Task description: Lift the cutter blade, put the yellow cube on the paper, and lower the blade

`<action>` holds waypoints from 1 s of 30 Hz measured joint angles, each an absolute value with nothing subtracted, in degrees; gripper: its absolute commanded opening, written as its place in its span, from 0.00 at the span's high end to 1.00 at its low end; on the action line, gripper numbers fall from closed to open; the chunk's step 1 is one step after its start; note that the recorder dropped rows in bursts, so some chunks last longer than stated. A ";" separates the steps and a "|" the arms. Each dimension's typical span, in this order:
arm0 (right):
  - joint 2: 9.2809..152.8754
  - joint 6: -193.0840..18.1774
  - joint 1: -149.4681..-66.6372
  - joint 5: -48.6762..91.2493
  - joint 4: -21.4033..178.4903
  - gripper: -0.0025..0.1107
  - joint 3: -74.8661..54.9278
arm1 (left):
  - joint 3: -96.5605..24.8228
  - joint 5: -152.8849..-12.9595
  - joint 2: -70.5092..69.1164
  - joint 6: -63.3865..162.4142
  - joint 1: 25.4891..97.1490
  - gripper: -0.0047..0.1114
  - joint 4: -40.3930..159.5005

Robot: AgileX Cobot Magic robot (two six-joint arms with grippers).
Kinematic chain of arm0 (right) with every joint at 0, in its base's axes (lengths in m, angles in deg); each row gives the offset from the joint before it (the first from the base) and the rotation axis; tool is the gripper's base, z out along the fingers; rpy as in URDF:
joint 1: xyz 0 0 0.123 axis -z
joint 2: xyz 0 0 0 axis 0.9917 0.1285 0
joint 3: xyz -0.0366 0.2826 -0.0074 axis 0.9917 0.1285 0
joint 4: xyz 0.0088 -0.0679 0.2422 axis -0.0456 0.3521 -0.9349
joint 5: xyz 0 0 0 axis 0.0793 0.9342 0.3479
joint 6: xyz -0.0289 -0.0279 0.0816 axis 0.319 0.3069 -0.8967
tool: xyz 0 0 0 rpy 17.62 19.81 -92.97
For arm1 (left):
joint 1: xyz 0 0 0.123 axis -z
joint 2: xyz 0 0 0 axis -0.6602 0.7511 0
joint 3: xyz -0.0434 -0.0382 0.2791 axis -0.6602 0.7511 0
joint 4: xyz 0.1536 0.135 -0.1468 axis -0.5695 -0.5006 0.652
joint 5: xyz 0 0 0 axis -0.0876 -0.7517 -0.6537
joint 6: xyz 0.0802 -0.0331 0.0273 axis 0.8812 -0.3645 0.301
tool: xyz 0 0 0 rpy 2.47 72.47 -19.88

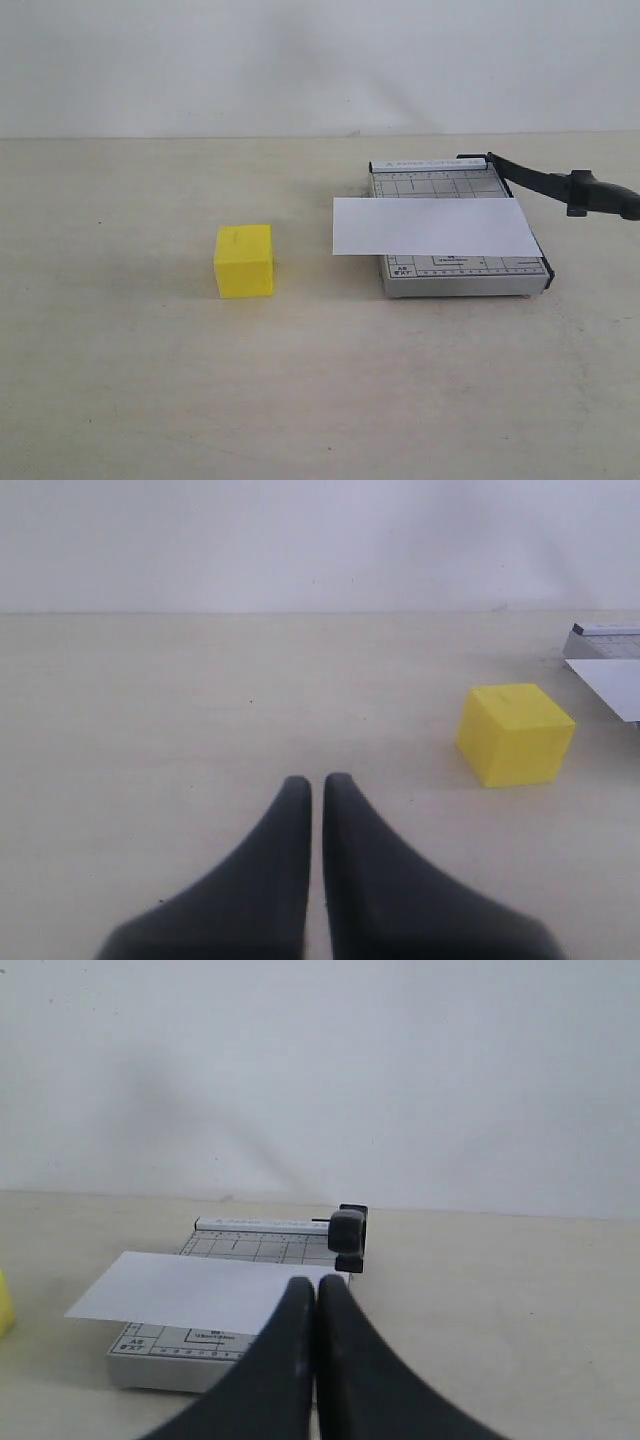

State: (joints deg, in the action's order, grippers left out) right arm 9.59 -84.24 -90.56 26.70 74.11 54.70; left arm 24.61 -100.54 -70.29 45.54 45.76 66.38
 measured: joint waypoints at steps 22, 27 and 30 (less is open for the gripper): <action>9.59 -84.78 -90.56 29.53 74.70 0.98 54.70 | 24.61 -100.54 -70.29 45.54 45.76 0.92 66.38; 9.59 -84.78 -90.56 29.53 74.70 0.98 54.70 | 24.61 -100.54 -70.29 45.54 45.76 0.92 66.38; 9.59 -84.78 -90.56 29.53 74.57 0.98 54.70 | 24.61 -100.54 -70.29 45.54 45.76 0.92 66.38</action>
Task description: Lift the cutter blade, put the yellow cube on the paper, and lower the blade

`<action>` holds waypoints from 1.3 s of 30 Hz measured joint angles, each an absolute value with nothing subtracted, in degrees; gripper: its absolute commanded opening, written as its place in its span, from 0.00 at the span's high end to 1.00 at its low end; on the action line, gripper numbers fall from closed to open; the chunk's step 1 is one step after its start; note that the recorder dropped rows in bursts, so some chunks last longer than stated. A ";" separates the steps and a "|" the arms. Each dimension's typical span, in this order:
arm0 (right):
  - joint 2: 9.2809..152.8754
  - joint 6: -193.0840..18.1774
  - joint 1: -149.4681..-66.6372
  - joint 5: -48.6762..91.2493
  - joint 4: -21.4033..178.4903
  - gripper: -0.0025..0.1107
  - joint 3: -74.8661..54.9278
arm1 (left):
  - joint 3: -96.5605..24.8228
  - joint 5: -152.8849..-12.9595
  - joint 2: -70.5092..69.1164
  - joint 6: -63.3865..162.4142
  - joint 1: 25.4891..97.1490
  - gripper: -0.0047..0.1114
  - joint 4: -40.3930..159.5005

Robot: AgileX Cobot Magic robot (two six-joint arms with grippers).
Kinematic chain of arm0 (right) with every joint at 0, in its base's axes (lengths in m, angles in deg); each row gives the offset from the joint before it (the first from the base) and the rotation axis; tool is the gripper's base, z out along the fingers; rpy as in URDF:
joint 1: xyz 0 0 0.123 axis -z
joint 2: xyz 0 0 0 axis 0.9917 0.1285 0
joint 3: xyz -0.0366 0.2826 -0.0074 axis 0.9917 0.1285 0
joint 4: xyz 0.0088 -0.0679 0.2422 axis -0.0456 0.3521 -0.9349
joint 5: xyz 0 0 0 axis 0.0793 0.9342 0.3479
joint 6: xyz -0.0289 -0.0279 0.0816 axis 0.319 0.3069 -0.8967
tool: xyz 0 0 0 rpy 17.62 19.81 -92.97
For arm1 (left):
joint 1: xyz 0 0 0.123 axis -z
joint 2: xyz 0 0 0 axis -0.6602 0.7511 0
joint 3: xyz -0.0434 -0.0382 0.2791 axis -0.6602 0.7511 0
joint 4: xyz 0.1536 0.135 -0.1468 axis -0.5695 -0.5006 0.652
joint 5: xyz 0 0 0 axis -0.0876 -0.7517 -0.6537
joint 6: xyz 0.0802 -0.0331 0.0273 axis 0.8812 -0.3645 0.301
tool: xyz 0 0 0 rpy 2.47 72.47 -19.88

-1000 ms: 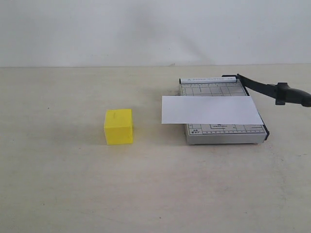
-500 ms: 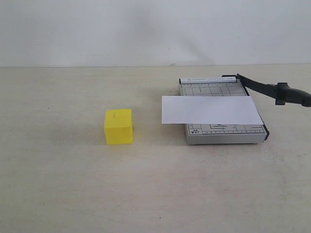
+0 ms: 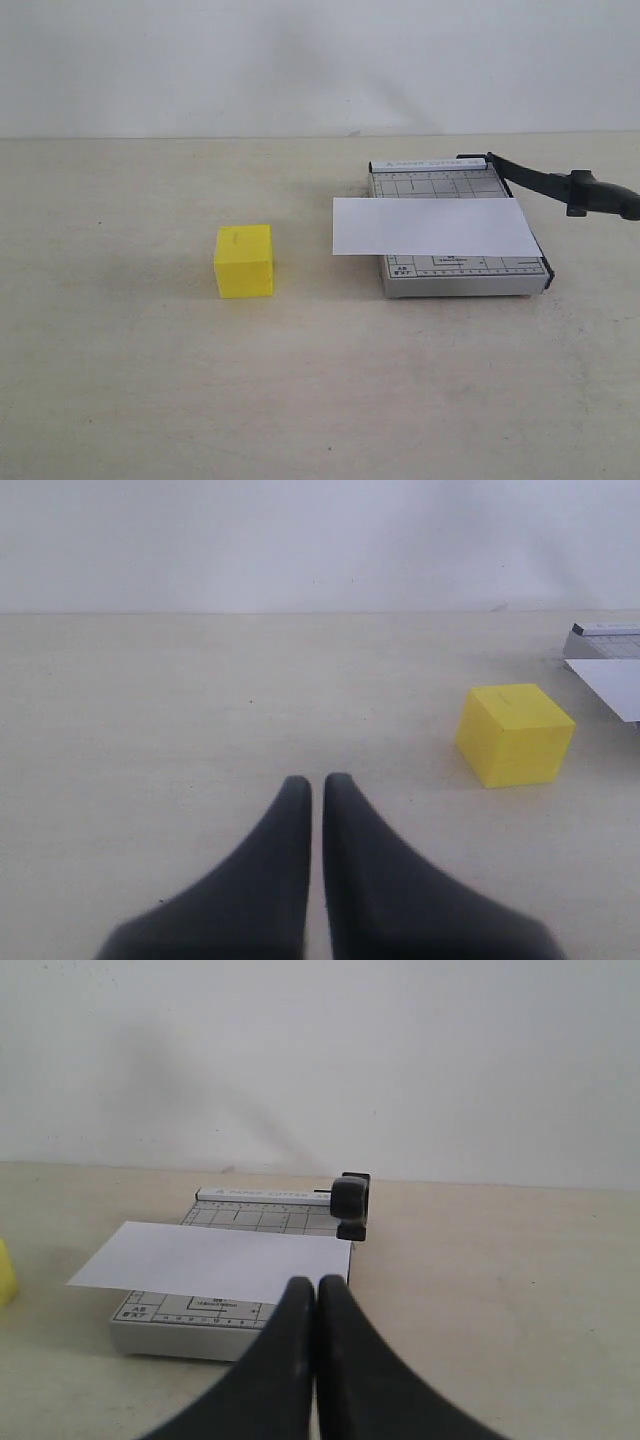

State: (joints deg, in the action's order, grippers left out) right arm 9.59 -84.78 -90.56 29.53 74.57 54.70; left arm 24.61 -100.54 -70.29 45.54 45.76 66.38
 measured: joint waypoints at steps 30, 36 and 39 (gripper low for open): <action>9.59 -84.78 -90.56 29.65 74.57 0.98 54.70 | 18.69 -97.71 -70.38 57.29 45.76 0.92 104.83; 9.59 -84.78 -90.56 29.76 74.57 0.98 54.70 | 14.57 -105.34 -55.97 94.25 45.76 0.59 132.15; 9.59 -84.78 -90.56 29.76 74.57 0.98 54.70 | 12.46 -107.47 -45.53 109.81 45.76 0.18 143.41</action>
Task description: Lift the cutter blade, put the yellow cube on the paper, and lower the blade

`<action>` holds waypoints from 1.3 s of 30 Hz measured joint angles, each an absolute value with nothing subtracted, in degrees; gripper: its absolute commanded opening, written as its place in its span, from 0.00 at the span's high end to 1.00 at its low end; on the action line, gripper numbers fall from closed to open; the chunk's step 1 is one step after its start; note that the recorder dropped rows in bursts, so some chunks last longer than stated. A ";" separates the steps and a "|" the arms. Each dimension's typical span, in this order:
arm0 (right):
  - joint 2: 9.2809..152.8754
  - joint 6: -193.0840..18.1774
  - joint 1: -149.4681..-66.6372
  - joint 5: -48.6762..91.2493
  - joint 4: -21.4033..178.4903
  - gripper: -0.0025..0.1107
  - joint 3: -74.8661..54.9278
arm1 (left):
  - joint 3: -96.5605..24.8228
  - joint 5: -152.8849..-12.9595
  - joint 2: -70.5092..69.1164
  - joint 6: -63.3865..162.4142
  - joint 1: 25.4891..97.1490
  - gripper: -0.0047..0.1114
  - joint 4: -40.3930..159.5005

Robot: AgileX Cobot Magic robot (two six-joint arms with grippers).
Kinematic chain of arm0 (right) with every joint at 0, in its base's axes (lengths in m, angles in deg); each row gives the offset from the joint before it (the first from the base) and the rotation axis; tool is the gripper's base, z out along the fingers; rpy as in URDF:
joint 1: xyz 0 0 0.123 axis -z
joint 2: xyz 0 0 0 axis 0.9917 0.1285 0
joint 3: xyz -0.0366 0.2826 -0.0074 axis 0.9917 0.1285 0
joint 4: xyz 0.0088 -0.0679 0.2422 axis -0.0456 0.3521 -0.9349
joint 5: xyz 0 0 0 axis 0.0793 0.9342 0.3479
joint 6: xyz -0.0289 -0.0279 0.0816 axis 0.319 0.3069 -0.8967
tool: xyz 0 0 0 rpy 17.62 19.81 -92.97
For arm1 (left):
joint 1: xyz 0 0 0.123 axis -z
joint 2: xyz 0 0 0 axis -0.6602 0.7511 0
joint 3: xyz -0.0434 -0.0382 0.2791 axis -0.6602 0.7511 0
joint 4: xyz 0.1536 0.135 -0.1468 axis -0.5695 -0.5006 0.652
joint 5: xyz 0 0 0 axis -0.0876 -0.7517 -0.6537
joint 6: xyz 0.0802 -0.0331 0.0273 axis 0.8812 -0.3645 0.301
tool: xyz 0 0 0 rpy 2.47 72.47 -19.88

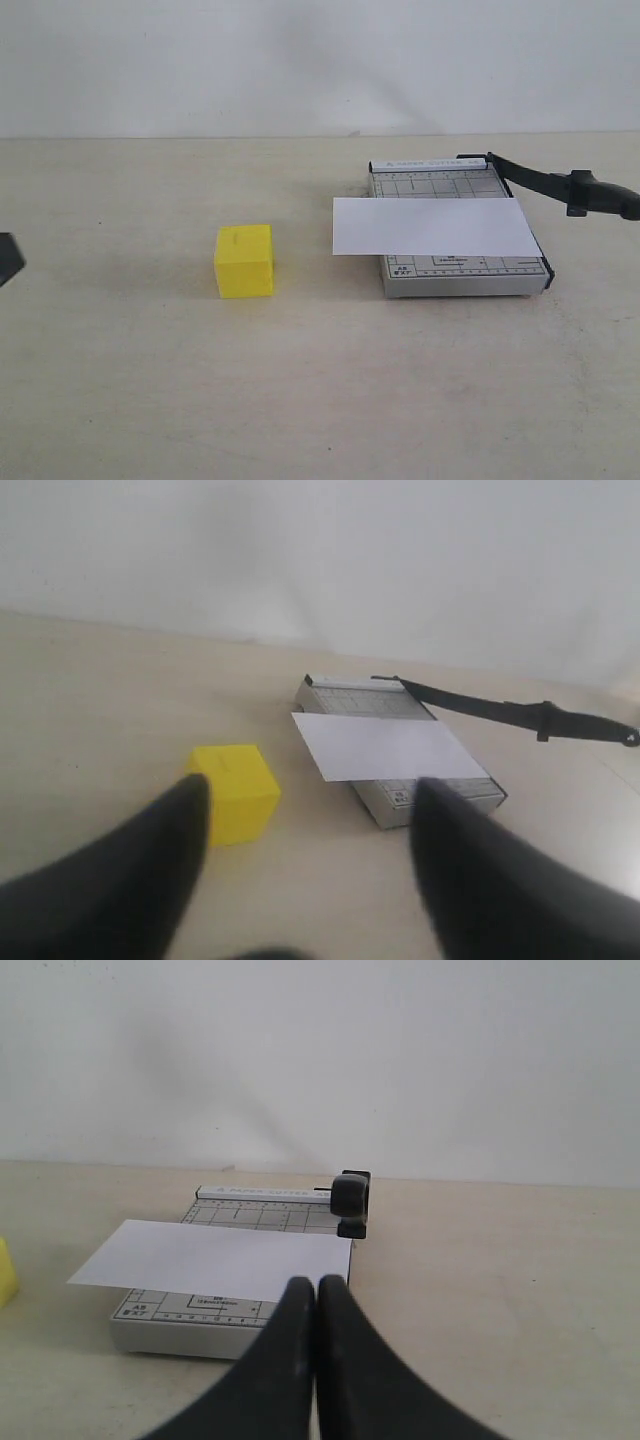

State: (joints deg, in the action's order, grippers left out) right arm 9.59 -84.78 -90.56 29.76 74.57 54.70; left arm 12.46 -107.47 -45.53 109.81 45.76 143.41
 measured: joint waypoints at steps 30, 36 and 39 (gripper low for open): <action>9.59 -84.91 -90.56 29.76 74.57 0.98 54.70 | -42.84 -99.88 40.04 158.64 80.60 0.92 155.56; 9.59 -84.91 -90.56 29.76 74.57 0.98 54.70 | -51.13 -97.80 46.36 158.84 81.71 0.92 155.93; 9.59 -85.01 -90.56 29.76 74.57 0.98 54.70 | -54.51 -97.43 49.13 158.84 81.71 0.92 156.05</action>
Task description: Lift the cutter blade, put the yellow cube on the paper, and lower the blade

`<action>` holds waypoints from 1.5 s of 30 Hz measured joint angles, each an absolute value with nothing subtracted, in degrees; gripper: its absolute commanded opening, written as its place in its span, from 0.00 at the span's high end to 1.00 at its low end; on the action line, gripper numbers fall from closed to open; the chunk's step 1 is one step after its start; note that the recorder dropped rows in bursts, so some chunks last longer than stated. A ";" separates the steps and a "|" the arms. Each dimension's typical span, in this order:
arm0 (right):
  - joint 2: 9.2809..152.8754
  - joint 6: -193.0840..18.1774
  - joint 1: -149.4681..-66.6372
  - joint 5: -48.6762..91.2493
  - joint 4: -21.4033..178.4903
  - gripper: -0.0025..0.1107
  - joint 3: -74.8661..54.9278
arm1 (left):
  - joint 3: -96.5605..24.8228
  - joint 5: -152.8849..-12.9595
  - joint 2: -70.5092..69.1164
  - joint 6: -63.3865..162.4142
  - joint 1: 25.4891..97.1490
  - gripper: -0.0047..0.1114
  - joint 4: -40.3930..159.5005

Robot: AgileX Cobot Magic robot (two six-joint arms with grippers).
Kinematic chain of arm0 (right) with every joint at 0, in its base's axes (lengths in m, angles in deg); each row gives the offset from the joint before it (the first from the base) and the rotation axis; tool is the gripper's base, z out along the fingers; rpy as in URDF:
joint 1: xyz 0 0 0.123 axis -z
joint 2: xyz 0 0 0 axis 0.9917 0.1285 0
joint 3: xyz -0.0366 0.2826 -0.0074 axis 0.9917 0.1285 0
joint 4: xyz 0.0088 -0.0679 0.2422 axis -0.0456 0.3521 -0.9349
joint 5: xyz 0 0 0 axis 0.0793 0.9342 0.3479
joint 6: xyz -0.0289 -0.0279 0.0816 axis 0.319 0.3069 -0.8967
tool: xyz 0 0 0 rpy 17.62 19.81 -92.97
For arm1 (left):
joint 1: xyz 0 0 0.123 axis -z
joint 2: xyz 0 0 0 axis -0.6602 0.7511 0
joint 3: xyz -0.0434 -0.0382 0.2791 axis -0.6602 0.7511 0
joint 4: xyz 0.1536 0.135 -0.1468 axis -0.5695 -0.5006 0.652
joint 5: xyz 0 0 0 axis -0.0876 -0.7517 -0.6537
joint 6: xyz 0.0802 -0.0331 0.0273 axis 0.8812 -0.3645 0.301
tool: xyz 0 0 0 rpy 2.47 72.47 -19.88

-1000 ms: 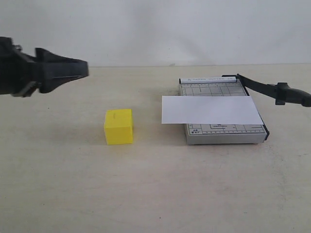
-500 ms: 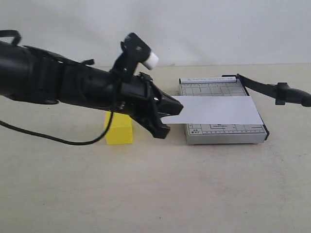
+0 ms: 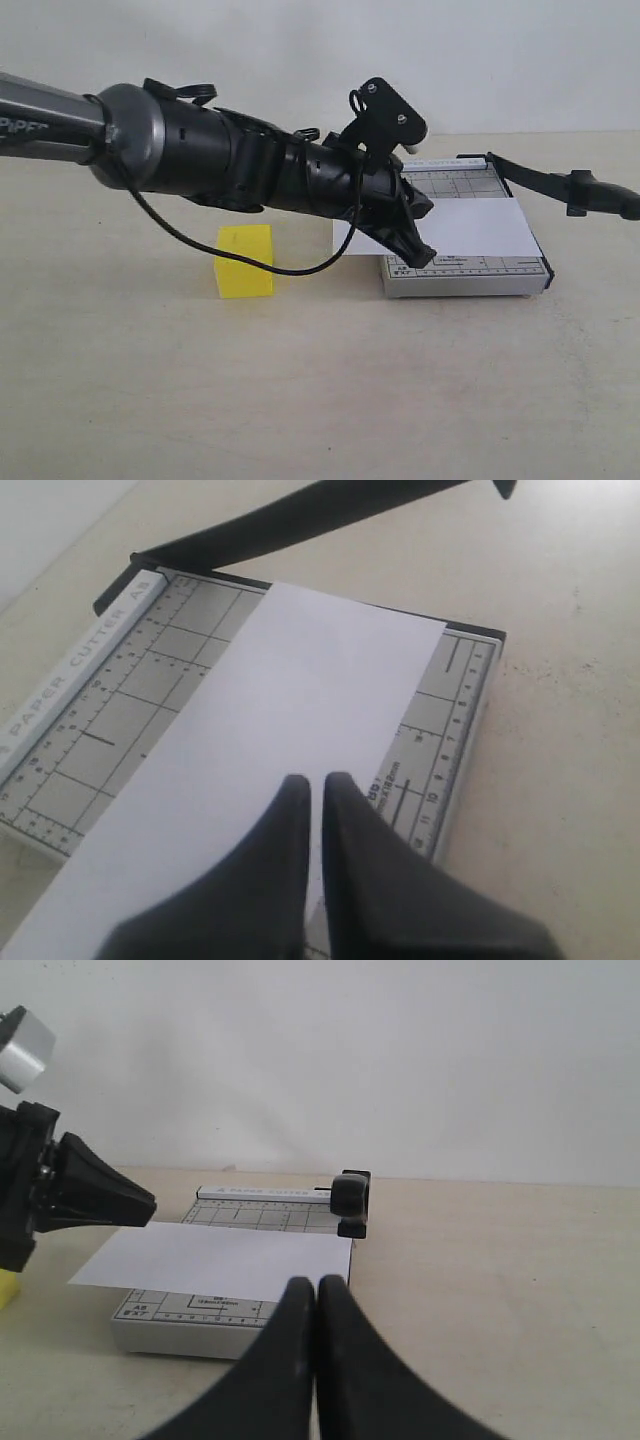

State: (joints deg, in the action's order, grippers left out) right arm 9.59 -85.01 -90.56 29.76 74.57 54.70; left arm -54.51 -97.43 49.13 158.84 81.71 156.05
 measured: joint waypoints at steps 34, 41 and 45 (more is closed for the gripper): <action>9.59 -85.01 -90.56 29.76 74.57 0.98 54.70 | -67.73 -97.11 62.69 163.74 82.58 0.92 155.94; 9.59 -85.01 -90.56 29.76 74.57 0.98 54.70 | -70.63 -96.74 64.85 164.43 83.19 0.92 154.87; 9.59 -85.01 -90.56 29.76 74.57 0.98 54.70 | -72.03 -96.29 66.22 164.43 83.19 0.92 154.87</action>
